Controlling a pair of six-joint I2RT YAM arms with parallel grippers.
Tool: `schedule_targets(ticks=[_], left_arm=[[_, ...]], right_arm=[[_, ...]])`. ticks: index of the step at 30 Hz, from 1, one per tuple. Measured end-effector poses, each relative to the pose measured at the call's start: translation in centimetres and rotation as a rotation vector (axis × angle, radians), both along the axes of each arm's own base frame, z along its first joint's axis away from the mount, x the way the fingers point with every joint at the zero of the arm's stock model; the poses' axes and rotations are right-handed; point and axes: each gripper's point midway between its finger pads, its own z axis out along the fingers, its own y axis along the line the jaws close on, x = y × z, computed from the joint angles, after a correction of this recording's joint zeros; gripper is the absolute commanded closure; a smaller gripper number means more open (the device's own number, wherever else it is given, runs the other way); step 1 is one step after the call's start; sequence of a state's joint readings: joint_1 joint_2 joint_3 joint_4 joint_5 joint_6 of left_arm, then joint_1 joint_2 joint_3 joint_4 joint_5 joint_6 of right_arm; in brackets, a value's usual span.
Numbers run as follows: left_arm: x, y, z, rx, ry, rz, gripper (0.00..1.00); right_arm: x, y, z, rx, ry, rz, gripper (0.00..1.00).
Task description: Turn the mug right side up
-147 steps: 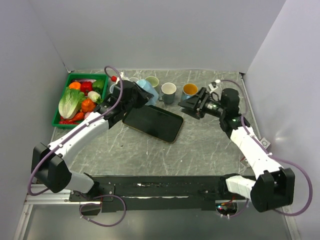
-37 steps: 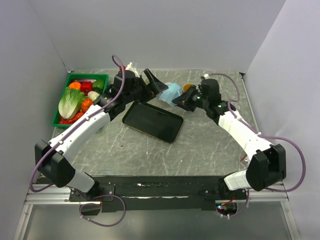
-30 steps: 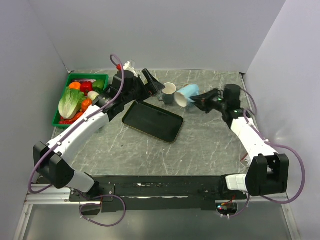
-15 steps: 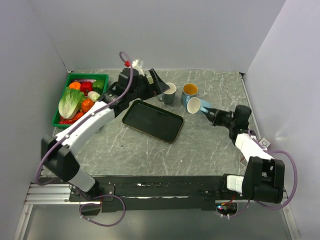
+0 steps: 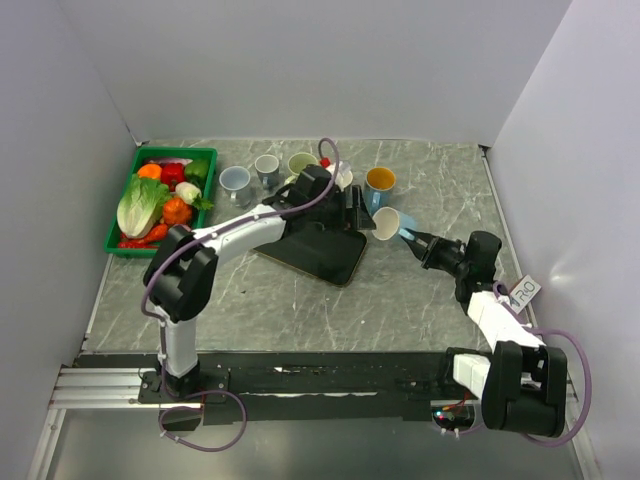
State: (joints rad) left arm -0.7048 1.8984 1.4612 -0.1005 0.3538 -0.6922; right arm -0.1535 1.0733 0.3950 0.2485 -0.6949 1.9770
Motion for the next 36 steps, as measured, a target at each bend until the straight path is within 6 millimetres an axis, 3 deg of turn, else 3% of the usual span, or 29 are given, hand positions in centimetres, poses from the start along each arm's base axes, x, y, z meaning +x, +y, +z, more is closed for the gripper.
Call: schedule_targets(ticks=[3,8,12,15,16,17,19,20,21,24,27,33,36], left_arm=[[0.2,-1.6,0.0,-0.036,-0.010,-0.040,0.23],[1.6,-3.9,0.2,-0.065,-0.042,-0.062,0.47],[1.5,-4.9,-1.4,-0.052,-0.027,-0.076,0.62],[1.1,-5.3,-3.0,-0.031,-0.005,-0.083,0.81],[0.9,-5.4,-3.2,-0.028,-0.004,-0.091,0.94],[0.8,-5.5,-3.4,-0.019,-0.008,-0.094,0.99],[0.9,-5.7,-3.7,0.008,-0.031,-0.104,0.99],[0.9,-5.9,-4.1,0.021,-0.029,-0.104,0.99],[1.0,-6.1,-4.1,0.031,-0.027,-0.110,0.99],[1.0,-6.3,-4.5,0.062,-0.018,-0.115,0.99],[0.9,-5.8,-5.1,0.117,0.000,-0.090,0.99],[1.0,-4.0,-6.4,0.238,0.022,-0.028,0.99],[1.5,-3.6,-5.9,0.271,0.013,-0.006,0.99]], right_arm=[[-0.5,0.1,0.1,0.003,-0.009,0.005,1.00],[-1.0,0.3,-0.2,0.009,-0.008,0.013,1.00],[-1.2,0.5,-0.2,0.014,-0.008,0.022,1.00],[-1.3,0.6,0.0,0.015,-0.014,0.027,1.00],[-1.3,0.5,-0.1,0.014,-0.013,0.024,1.00],[-1.3,0.5,-0.2,0.014,-0.008,0.023,1.00],[-1.3,0.5,-0.2,0.018,-0.006,0.021,0.98],[-1.3,0.4,-0.4,0.019,-0.001,0.017,0.93],[-1.3,0.3,-0.6,0.022,0.010,0.009,0.80],[-1.3,0.1,-1.1,0.022,0.035,-0.001,0.57],[-1.6,0.5,-1.0,-0.015,0.037,0.041,0.45],[-1.3,0.9,1.4,-0.203,-0.044,0.153,0.41],[-2.0,0.8,0.9,-0.319,-0.059,0.209,0.40]])
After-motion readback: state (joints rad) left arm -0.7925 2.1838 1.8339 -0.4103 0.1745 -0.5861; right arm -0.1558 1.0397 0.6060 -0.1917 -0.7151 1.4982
